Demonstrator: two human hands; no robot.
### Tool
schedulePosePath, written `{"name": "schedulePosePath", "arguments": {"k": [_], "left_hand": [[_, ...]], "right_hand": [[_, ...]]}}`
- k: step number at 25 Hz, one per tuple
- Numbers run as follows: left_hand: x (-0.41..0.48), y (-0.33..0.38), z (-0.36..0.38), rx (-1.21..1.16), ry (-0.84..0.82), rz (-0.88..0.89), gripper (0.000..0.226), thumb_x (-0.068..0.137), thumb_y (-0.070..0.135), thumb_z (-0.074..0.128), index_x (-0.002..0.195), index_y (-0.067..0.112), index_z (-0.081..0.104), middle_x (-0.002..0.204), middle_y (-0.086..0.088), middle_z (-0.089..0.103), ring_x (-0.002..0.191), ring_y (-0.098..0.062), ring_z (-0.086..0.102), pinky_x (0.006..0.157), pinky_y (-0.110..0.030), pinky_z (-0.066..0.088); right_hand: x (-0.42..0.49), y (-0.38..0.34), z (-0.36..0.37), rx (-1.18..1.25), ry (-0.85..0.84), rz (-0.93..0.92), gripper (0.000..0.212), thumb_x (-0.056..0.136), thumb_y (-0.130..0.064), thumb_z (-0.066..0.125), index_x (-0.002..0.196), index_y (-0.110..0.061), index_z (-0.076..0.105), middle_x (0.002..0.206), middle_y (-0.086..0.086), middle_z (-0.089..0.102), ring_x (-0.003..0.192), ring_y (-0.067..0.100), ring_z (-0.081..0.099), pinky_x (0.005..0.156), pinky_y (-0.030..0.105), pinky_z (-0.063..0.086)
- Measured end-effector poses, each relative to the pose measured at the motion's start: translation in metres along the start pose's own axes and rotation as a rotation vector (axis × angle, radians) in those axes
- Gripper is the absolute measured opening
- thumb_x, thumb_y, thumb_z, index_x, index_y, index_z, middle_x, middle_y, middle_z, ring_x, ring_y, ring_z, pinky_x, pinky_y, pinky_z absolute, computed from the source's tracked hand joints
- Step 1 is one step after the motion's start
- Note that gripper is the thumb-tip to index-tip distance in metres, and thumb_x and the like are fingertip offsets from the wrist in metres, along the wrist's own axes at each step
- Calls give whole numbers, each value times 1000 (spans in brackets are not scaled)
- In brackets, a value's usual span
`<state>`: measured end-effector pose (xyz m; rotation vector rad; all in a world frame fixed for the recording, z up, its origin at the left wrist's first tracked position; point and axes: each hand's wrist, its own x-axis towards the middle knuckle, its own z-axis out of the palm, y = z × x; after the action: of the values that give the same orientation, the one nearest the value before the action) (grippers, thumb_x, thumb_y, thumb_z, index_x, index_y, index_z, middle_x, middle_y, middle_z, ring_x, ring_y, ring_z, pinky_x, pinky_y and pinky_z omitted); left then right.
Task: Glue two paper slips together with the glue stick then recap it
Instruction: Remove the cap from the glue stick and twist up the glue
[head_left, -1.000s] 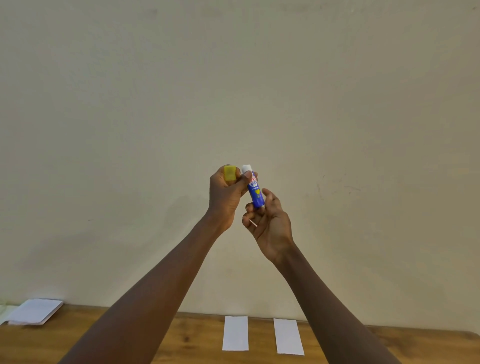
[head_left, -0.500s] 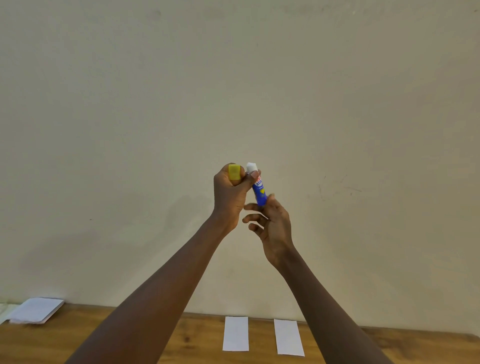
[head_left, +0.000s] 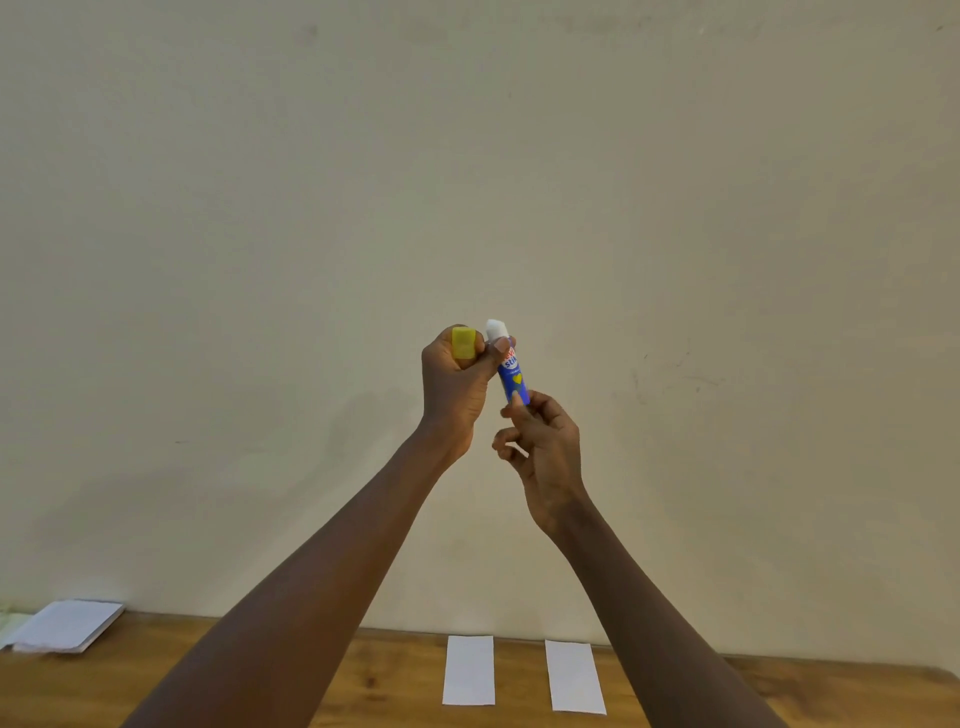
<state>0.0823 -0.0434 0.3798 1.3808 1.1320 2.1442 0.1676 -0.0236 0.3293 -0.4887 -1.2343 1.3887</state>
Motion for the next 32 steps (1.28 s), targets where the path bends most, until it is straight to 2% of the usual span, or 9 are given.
{"name": "schedulePosePath", "arguments": {"k": [4, 7, 9, 13, 17, 21, 25, 28, 32], "left_hand": [[-2, -2, 0, -7, -18, -9, 29, 82, 0, 59, 64, 10, 38, 84, -19, 45, 84, -31, 50, 83, -44, 49], [-2, -4, -2, 23, -15, 5, 29, 83, 1, 58, 64, 11, 38, 85, -21, 49, 86, -31, 57, 76, -31, 52], [-1, -5, -3, 55, -20, 14, 32, 83, 2, 58, 62, 12, 36, 83, -23, 49, 85, -32, 56, 78, -37, 52], [-2, -4, -2, 30, -24, 18, 32, 83, 0, 59, 62, 11, 36, 81, -20, 48, 78, -26, 58, 76, -35, 51], [-2, -9, -4, 47, -17, 14, 32, 83, 2, 58, 62, 11, 36, 82, -22, 49, 84, -31, 57, 77, -34, 51], [-6, -10, -1, 45, -25, 13, 24, 83, 1, 58, 68, 8, 41, 83, -21, 49, 78, -27, 59, 73, -28, 51], [-3, -11, -4, 46, -14, 8, 26, 83, 1, 58, 66, 10, 40, 84, -22, 50, 81, -26, 61, 74, -25, 53], [-3, -9, -2, 71, -27, 5, 31, 82, 2, 60, 64, 12, 37, 83, -20, 47, 81, -29, 51, 77, -39, 48], [-3, -9, 0, 59, -31, 31, 24, 83, 1, 59, 67, 7, 41, 82, -21, 47, 82, -30, 56, 74, -27, 52]], "right_hand": [[2, 1, 0, -5, -7, 71, 40, 95, -31, 32, 73, -12, 59, 61, 4, 54, 38, 8, 50, 53, 27, 40], [0, 1, 1, -49, -20, 63, 34, 93, -38, 34, 85, -15, 58, 68, 1, 59, 42, 9, 53, 51, 25, 42], [1, 2, 1, -106, -13, 27, 24, 93, -31, 39, 85, -16, 56, 71, 2, 58, 41, 8, 52, 51, 25, 41], [2, 1, 1, -99, -24, 80, 48, 95, -39, 24, 73, -12, 58, 60, 4, 55, 37, 10, 49, 51, 25, 42], [0, 3, 1, -154, -36, 40, 27, 93, -33, 38, 89, -13, 56, 71, 1, 56, 41, 8, 51, 51, 24, 41], [-2, 6, -4, -86, -77, 109, 45, 94, -38, 27, 75, -11, 57, 63, 4, 54, 38, 8, 48, 46, 19, 43], [0, 5, -4, -163, -16, 40, 28, 90, -31, 45, 100, -6, 55, 77, 4, 59, 41, 7, 51, 51, 24, 42], [1, 6, -4, -144, -27, 57, 31, 94, -28, 38, 88, -6, 59, 70, 3, 59, 38, 6, 51, 49, 22, 40], [-1, 6, -4, -81, -23, 71, 33, 93, -38, 33, 86, -17, 57, 76, 2, 61, 41, 9, 53, 47, 21, 42]]}}
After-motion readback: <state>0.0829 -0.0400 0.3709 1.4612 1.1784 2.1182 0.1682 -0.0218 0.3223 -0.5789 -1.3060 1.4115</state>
